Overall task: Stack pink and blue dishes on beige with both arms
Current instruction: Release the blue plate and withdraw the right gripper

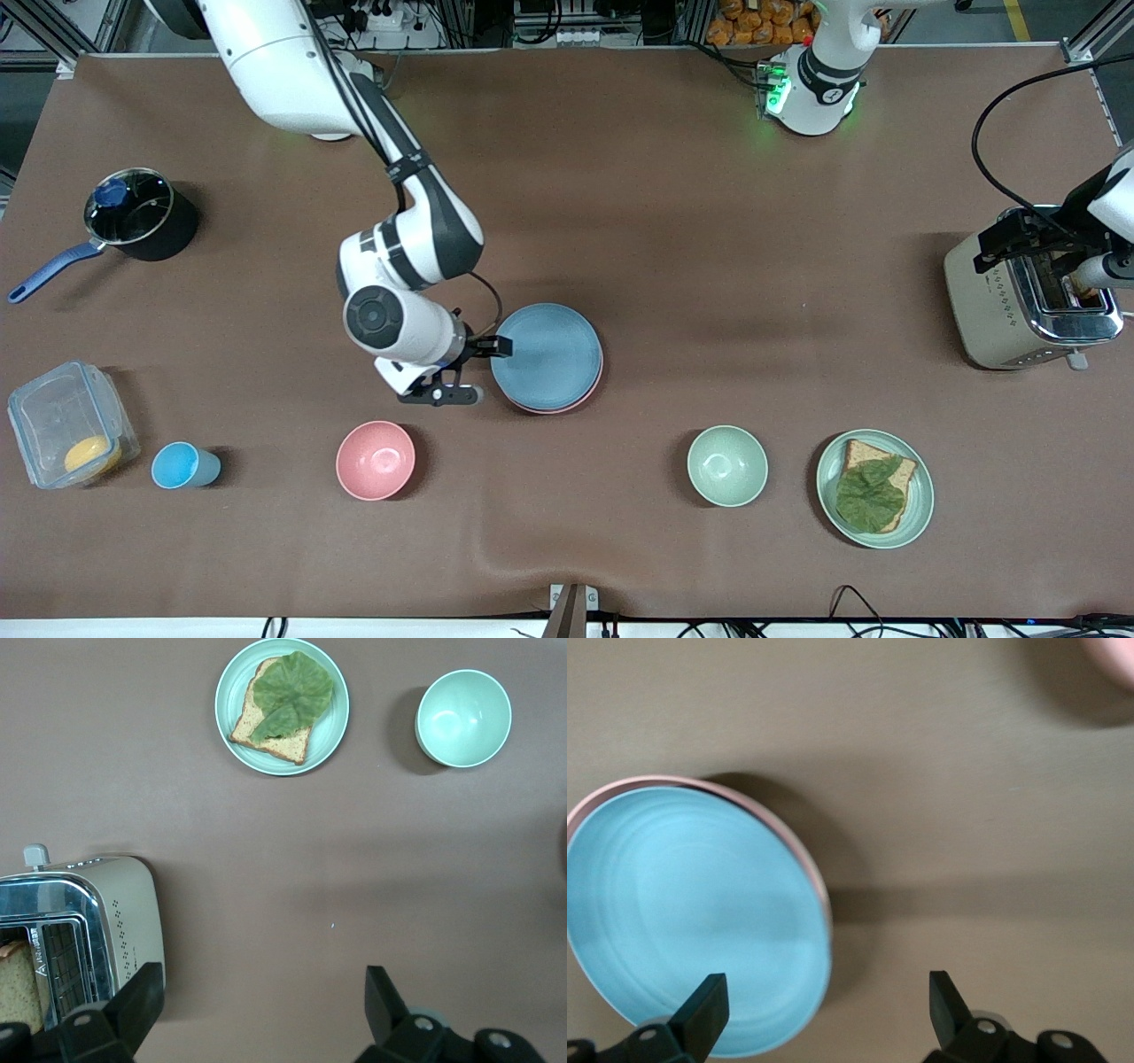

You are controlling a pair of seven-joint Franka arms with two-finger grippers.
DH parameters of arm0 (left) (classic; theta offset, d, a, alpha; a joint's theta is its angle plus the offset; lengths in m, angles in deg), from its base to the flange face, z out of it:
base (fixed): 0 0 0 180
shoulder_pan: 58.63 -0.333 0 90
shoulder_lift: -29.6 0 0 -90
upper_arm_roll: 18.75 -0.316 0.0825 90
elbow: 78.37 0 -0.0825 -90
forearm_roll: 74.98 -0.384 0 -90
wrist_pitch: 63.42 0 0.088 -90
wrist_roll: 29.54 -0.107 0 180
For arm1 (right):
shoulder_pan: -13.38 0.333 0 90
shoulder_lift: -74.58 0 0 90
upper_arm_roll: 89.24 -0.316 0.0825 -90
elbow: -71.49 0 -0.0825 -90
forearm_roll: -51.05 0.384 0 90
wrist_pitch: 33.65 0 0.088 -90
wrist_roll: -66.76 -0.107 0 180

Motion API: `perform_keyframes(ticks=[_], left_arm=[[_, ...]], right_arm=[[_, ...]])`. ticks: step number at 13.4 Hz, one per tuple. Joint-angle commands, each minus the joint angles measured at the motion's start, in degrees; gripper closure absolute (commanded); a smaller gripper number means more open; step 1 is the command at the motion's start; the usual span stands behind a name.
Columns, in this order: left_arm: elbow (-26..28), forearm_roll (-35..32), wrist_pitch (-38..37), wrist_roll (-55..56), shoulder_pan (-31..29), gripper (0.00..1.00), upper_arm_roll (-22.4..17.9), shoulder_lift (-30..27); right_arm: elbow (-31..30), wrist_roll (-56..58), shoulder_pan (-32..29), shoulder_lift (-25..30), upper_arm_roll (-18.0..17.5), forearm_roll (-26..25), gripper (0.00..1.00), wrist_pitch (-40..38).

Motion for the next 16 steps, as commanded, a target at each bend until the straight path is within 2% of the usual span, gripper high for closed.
perform_keyframes(ticks=[1,5,8,11,14,16], left_arm=[[-0.3,-1.0,0.1,-1.4,0.0,0.00,-0.2,0.1],[-0.3,-1.0,0.0,-1.4,-0.1,0.00,-0.2,0.1],[-0.4,-1.0,0.0,-1.4,0.0,0.00,-0.2,0.1],[-0.4,-1.0,0.1,-1.4,0.0,0.00,-0.2,0.2],[-0.4,-1.0,0.0,-1.3,-0.1,0.00,-0.2,0.2],[-0.4,-1.0,0.0,-1.3,-0.1,0.00,-0.3,0.2]], right_arm=[[1.9,6.7,-6.2,2.0,-0.6,0.0,0.00,-7.1],[1.9,9.5,-13.8,5.5,-0.5,-0.4,0.00,-12.5],[1.9,11.4,-21.0,8.1,0.0,-3.2,0.00,-16.4],[1.9,16.3,-26.3,10.0,0.3,-5.8,0.00,-16.8],[1.9,17.8,-28.9,12.6,0.5,-10.2,0.00,-19.1],[1.2,17.4,-28.5,15.5,1.4,-11.1,0.00,-19.7]])
